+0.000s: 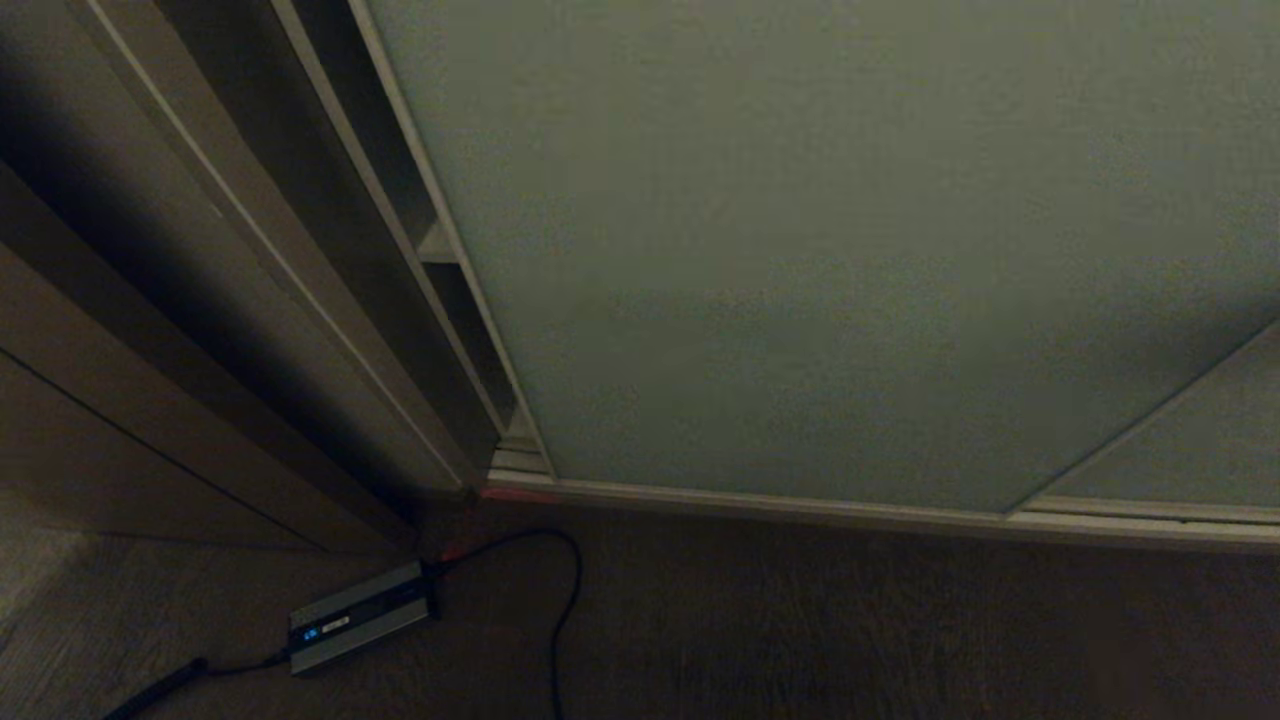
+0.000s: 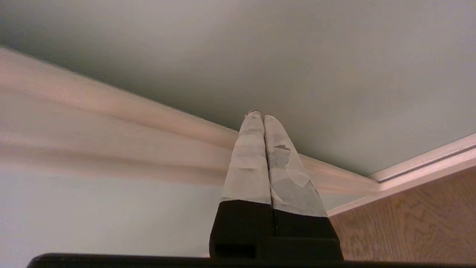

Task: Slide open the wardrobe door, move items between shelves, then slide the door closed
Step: Close the door

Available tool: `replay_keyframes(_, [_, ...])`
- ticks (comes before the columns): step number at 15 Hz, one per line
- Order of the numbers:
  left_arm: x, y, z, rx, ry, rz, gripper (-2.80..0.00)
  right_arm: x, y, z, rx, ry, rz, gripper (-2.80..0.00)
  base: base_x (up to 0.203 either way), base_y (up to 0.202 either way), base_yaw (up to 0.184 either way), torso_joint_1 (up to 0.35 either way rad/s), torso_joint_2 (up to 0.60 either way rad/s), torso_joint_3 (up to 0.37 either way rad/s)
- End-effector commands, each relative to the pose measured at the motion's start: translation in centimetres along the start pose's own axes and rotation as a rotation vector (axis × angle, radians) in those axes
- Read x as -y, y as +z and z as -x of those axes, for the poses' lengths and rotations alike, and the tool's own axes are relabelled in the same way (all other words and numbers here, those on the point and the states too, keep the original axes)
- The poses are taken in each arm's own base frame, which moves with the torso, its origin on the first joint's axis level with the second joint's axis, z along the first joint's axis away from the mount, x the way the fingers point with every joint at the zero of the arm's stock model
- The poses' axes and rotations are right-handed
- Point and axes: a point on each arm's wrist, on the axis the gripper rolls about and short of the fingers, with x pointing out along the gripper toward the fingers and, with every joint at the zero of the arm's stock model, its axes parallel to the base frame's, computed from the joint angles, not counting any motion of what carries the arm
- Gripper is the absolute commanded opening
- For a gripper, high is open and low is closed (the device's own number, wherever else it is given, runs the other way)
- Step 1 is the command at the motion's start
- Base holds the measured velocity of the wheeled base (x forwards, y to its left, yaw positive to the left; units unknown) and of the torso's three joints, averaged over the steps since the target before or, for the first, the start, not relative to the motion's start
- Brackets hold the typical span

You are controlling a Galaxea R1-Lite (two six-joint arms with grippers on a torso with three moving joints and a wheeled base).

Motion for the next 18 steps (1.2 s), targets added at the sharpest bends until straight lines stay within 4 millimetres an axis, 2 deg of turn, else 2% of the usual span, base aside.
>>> replay_keyframes(1, [0.0, 0.0, 0.0, -0.001, 0.0, -0.001, -2.8, -1.9, 0.0, 1.7, 0.015, 0.018, 0.073, -2.8, 0.0, 0.0, 0.0, 0.0, 0.0, 0.0])
replay_keyframes(4, [0.0, 0.0, 0.0, -0.001, 0.0, -0.001, -2.8, -4.3, -1.1, 2.1, -0.007, 0.062, 0.106, -2.8, 0.0, 0.0, 0.0, 0.0, 0.0, 0.0])
replay_keyframes(6, [0.0, 0.0, 0.0, -0.001, 0.0, -0.001, -2.8, -5.4, -2.0, 1.8, -0.029, 0.092, 0.109, -2.8, 0.0, 0.0, 0.0, 0.0, 0.0, 0.0])
replay_keyframes(10, [0.0, 0.0, 0.0, -0.001, 0.0, -0.001, -2.8, -5.9, -2.2, 1.4, -0.032, 0.116, 0.119, -2.8, 0.0, 0.0, 0.0, 0.0, 0.0, 0.0])
replay_keyframes(14, [0.0, 0.0, 0.0, -0.001, 0.0, -0.001, -2.8, -7.1, -3.1, 1.9, -0.05, 0.141, 0.12, -2.8, 0.0, 0.0, 0.0, 0.0, 0.0, 0.0])
replay_keyframes(16, [0.0, 0.0, 0.0, -0.001, 0.0, -0.001, -2.8, -7.2, -3.8, 2.8, -0.058, 0.128, 0.117, -2.8, 0.0, 0.0, 0.0, 0.0, 0.0, 0.0])
replay_keyframes(18, [0.0, 0.0, 0.0, -0.001, 0.0, -0.001, -2.8, -7.3, -5.1, 4.3, -0.077, 0.111, 0.183, -2.8, 0.0, 0.0, 0.0, 0.0, 0.0, 0.0])
